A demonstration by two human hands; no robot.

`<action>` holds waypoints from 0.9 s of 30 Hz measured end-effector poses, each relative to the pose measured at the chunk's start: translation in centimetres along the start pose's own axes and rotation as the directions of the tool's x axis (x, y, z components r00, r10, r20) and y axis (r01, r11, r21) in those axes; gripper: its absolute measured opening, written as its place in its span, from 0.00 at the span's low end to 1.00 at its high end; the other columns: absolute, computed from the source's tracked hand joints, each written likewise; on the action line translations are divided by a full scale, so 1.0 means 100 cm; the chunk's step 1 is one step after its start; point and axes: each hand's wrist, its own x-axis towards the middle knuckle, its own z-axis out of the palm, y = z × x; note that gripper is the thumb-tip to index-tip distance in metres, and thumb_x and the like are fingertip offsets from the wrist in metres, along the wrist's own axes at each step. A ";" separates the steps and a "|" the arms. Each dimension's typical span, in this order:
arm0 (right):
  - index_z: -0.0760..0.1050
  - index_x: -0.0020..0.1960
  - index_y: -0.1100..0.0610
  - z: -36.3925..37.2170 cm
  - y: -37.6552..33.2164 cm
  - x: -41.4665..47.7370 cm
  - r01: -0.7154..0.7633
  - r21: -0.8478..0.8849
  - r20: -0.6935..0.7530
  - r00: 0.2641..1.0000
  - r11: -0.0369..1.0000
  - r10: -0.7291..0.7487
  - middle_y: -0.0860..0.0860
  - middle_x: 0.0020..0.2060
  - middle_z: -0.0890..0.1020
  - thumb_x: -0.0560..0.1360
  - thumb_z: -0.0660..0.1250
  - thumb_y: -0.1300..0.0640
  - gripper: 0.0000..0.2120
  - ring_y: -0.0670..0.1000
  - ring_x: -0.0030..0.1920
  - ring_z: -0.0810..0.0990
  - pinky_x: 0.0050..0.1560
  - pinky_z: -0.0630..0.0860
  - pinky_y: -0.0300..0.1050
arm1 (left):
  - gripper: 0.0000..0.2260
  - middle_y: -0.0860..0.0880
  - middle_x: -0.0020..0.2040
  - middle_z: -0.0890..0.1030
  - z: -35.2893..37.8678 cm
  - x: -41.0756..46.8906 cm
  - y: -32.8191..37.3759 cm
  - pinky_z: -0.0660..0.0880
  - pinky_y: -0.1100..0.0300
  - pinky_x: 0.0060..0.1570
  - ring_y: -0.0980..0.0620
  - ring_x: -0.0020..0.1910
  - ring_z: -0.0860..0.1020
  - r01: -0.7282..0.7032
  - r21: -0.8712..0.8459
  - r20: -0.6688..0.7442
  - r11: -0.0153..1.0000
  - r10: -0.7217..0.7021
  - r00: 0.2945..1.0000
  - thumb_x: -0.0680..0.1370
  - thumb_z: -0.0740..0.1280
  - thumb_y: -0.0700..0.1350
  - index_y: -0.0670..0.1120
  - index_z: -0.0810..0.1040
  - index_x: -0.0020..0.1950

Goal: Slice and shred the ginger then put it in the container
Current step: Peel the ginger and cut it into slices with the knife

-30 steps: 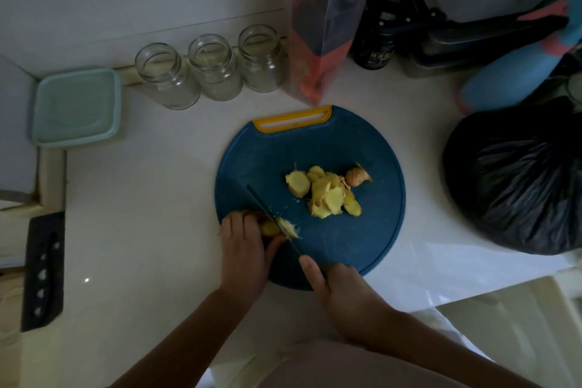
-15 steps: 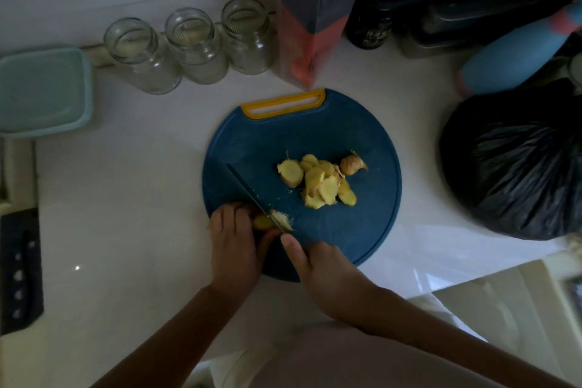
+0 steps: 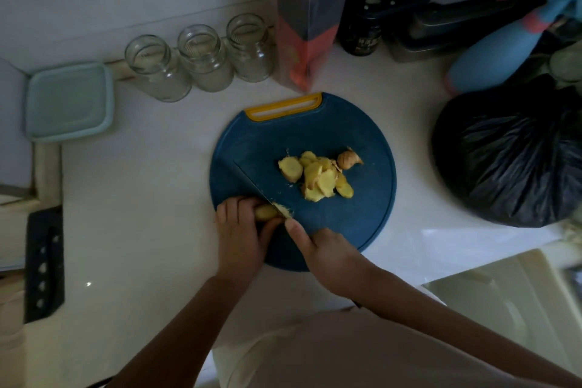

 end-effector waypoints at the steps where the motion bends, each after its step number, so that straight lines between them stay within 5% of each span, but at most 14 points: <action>1: 0.57 0.33 0.44 0.000 0.004 -0.006 0.000 0.011 0.006 1.000 1.000 0.000 0.54 0.32 0.68 0.83 0.47 0.41 0.20 0.53 0.35 0.70 0.43 0.71 0.50 | 0.23 0.39 0.48 0.74 0.000 0.000 0.000 0.63 0.56 0.52 0.46 0.50 0.67 0.001 -0.001 -0.007 1.000 -0.001 1.000 0.76 0.59 0.60 0.39 0.74 0.51; 9: 0.66 0.33 0.57 -0.001 0.012 -0.004 -0.119 0.134 0.097 0.990 0.984 0.107 0.53 0.26 0.71 0.76 0.47 0.30 0.32 0.47 0.22 0.69 0.26 0.68 0.38 | 0.20 0.41 0.48 0.75 -0.001 0.000 0.002 0.63 0.58 0.51 0.47 0.49 0.67 0.009 -0.002 -0.001 1.000 -0.009 1.000 0.74 0.61 0.57 0.39 0.75 0.51; 12: 0.71 0.33 0.59 -0.002 0.012 -0.004 -0.136 0.229 0.162 0.982 0.964 0.101 0.54 0.24 0.73 0.75 0.49 0.29 0.35 0.49 0.21 0.72 0.29 0.73 0.40 | 0.20 0.40 0.48 0.74 -0.002 -0.001 0.003 0.64 0.57 0.51 0.47 0.49 0.67 0.019 0.007 0.007 1.000 -0.019 1.000 0.74 0.61 0.56 0.39 0.74 0.51; 18: 0.70 0.40 0.60 0.002 0.004 -0.004 -0.121 0.029 -0.046 0.991 0.992 0.122 0.50 0.30 0.70 0.77 0.49 0.31 0.32 0.46 0.29 0.68 0.31 0.65 0.36 | 0.22 0.41 0.50 0.74 -0.002 -0.003 0.004 0.64 0.57 0.52 0.47 0.51 0.67 0.053 -0.024 0.008 0.998 -0.053 0.999 0.75 0.60 0.58 0.40 0.75 0.53; 23: 0.70 0.50 0.65 -0.009 -0.007 -0.007 -0.164 -0.040 0.037 0.986 0.986 0.165 0.53 0.30 0.68 0.80 0.50 0.36 0.31 0.49 0.29 0.67 0.30 0.65 0.39 | 0.21 0.42 0.48 0.74 -0.002 -0.004 0.003 0.64 0.58 0.51 0.47 0.49 0.67 0.019 -0.012 -0.017 1.000 -0.019 1.000 0.75 0.61 0.58 0.40 0.75 0.52; 24: 0.67 0.62 0.68 -0.006 -0.007 -0.005 -0.165 -0.080 0.006 0.986 0.983 0.166 0.54 0.31 0.65 0.83 0.50 0.43 0.27 0.50 0.30 0.66 0.32 0.66 0.41 | 0.21 0.42 0.48 0.74 -0.002 -0.004 0.003 0.66 0.57 0.50 0.47 0.49 0.67 0.023 -0.009 -0.015 1.000 -0.023 1.000 0.75 0.61 0.58 0.40 0.75 0.52; 25: 0.54 0.75 0.66 -0.003 -0.006 -0.003 -0.201 -0.012 -0.058 0.978 0.980 0.200 0.55 0.32 0.62 0.84 0.50 0.53 0.24 0.52 0.31 0.64 0.34 0.65 0.43 | 0.21 0.42 0.48 0.74 -0.001 -0.004 0.003 0.67 0.55 0.49 0.47 0.49 0.67 0.025 -0.004 -0.010 1.000 -0.025 1.000 0.74 0.61 0.58 0.40 0.75 0.52; 27: 0.33 0.78 0.56 -0.001 -0.001 0.002 -0.207 -0.035 -0.024 0.978 0.978 0.206 0.52 0.33 0.59 0.82 0.49 0.66 0.32 0.50 0.30 0.59 0.31 0.61 0.44 | 0.21 0.41 0.48 0.75 -0.001 -0.005 0.003 0.68 0.53 0.48 0.47 0.49 0.67 0.012 0.005 -0.001 1.000 -0.012 1.000 0.74 0.61 0.57 0.40 0.75 0.52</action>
